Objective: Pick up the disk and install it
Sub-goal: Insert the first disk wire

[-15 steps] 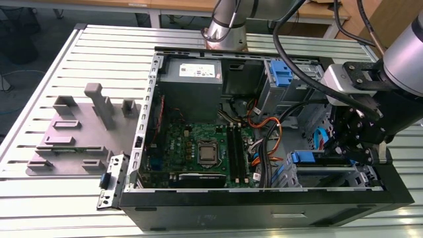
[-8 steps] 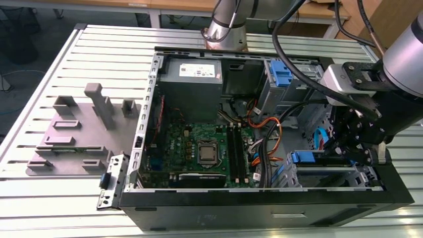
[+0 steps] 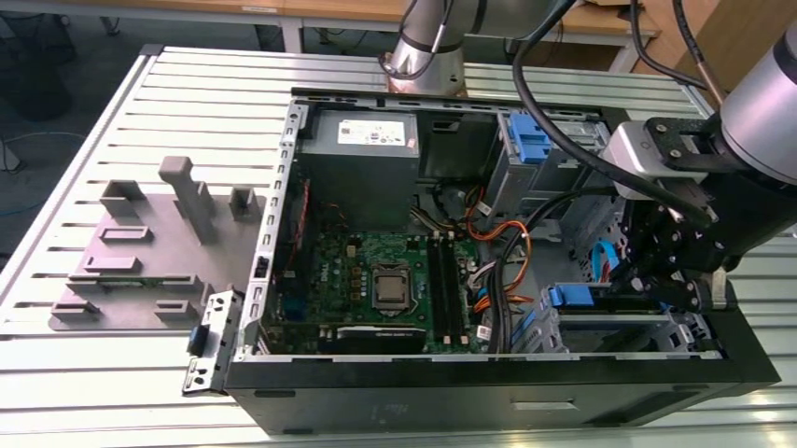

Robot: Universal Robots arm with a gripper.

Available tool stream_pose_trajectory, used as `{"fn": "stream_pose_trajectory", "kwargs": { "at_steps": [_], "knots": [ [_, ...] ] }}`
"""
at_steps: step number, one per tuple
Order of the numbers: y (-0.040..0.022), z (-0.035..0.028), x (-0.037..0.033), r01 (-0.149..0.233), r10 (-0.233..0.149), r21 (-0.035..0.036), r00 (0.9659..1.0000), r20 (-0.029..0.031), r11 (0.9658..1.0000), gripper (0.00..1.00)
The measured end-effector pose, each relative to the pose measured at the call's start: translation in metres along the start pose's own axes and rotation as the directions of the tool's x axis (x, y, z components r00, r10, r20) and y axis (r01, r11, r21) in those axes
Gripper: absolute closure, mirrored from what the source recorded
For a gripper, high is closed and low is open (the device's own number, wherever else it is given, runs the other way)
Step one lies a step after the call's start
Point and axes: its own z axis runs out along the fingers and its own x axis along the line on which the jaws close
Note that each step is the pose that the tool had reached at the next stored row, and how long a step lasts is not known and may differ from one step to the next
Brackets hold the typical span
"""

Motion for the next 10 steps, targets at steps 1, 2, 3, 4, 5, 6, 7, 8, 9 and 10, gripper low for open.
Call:
{"fn": "stream_pose_trajectory", "kwargs": {
  "at_steps": [1,2,3,4,5,6,7,8,9,10],
  "knots": [
    [0.0,0.0,0.0002,0.0,0.0,0.0,1.0,0.0,1.0,0.84],
    [0.0,0.0001,0.0005,0.0,0.0,0.0,1.0,0.0002,1.0,0.84],
    [0.0,0.0001,0.0006,0.0,0.0,0.0,1.0,0.0002,1.0,0.84],
    [0.0,0.0001,0.0006,0.0,0.0,0.0,1.0,0.0002,1.0,0.84],
    [0.0,0.0001,0.0006,0.0,0.0,0.0,1.0,0.0002,1.0,0.84],
    [0.0,0.0002,0.0006,0.0,0.0,0.0,1.0,0.0,1.0,0.84],
    [0.0,0.0005,0.0006,0.0,0.0,0.0,1.0,-0.0001,1.0,0.84],
    [0.0,0.0008,0.0007,0.0,0.0,0.0,1.0,-0.0001,1.0,0.84],
    [0.0,0.0008,0.0007,0.0,0.0,0.0,1.0,-0.0002,1.0,0.84],
    [0.0,0.0008,0.0007,0.0,0.0,0.0,1.0,-0.0002,1.0,0.84]
  ]
}}
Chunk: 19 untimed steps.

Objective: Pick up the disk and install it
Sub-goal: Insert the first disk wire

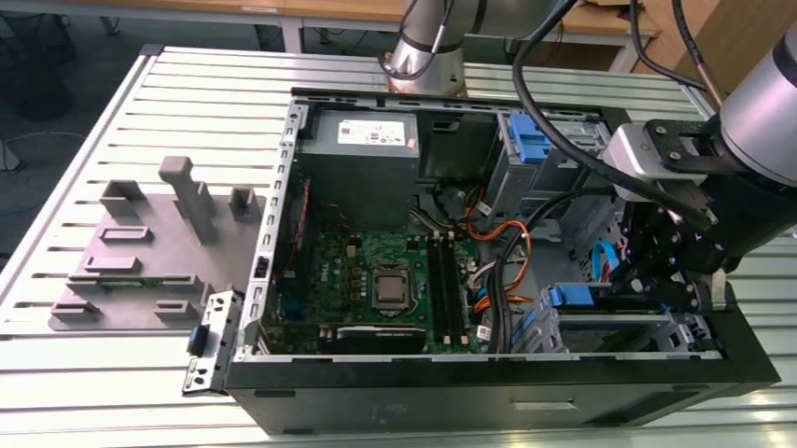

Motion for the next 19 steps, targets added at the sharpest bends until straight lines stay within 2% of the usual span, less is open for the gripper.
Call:
{"fn": "stream_pose_trajectory", "kwargs": {
  "at_steps": [10,19],
  "knots": [
    [0.0,0.0023,0.0001,0.0,0.0,0.0001,1.0,0.0002,1.0,0.84],
    [0.0,0.0015,0.0,0.0,0.0,0.0,1.0,0.0008,1.0,0.84]
  ]
}}
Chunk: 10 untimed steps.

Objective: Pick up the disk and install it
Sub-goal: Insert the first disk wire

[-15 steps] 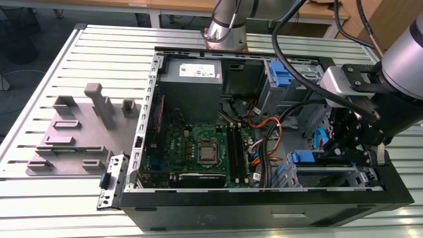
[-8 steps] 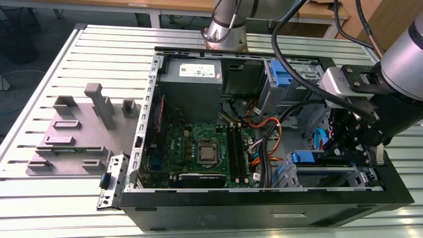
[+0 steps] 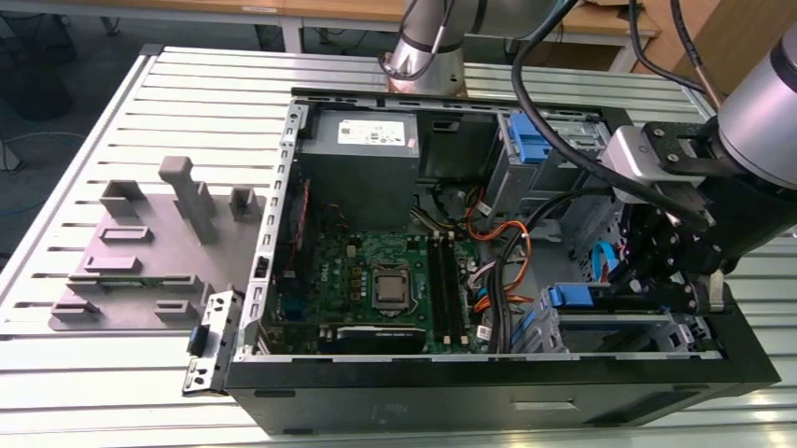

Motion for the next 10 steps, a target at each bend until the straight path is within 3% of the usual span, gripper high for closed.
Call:
{"fn": "stream_pose_trajectory", "kwargs": {
  "at_steps": [5,10],
  "knots": [
    [0.0,-0.0016,-0.0001,0.0,0.0,0.0,1.0,-0.0003,1.0,0.84],
    [0.0,-0.0017,-0.0001,0.0,0.0,-0.0002,1.0,0.0037,1.0,0.84]
  ]
}}
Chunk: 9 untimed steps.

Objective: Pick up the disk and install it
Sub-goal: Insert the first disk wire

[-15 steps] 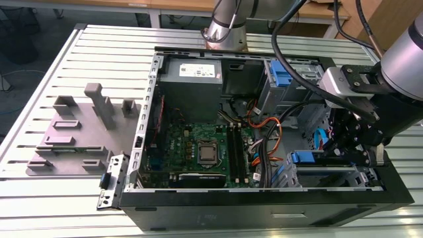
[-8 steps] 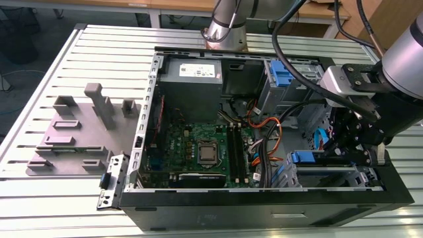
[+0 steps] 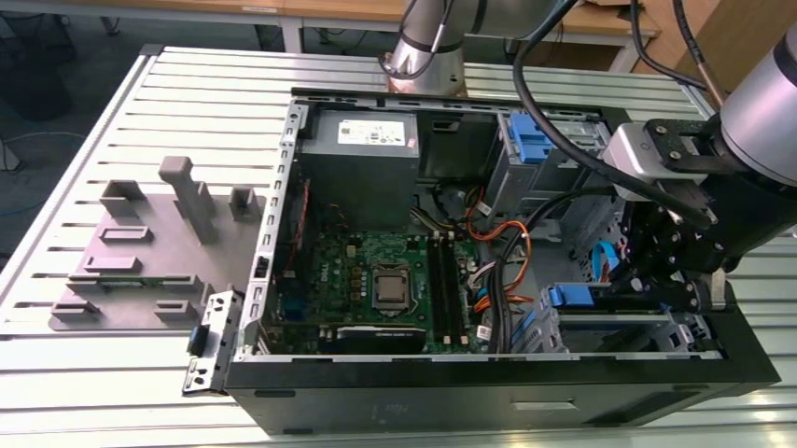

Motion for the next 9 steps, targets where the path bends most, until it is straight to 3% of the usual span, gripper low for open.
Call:
{"fn": "stream_pose_trajectory", "kwargs": {
  "at_steps": [9],
  "knots": [
    [0.0001,0.002,0.0001,0.0,0.0,-0.0001,1.0,0.0001,1.0,0.84]
  ]
}}
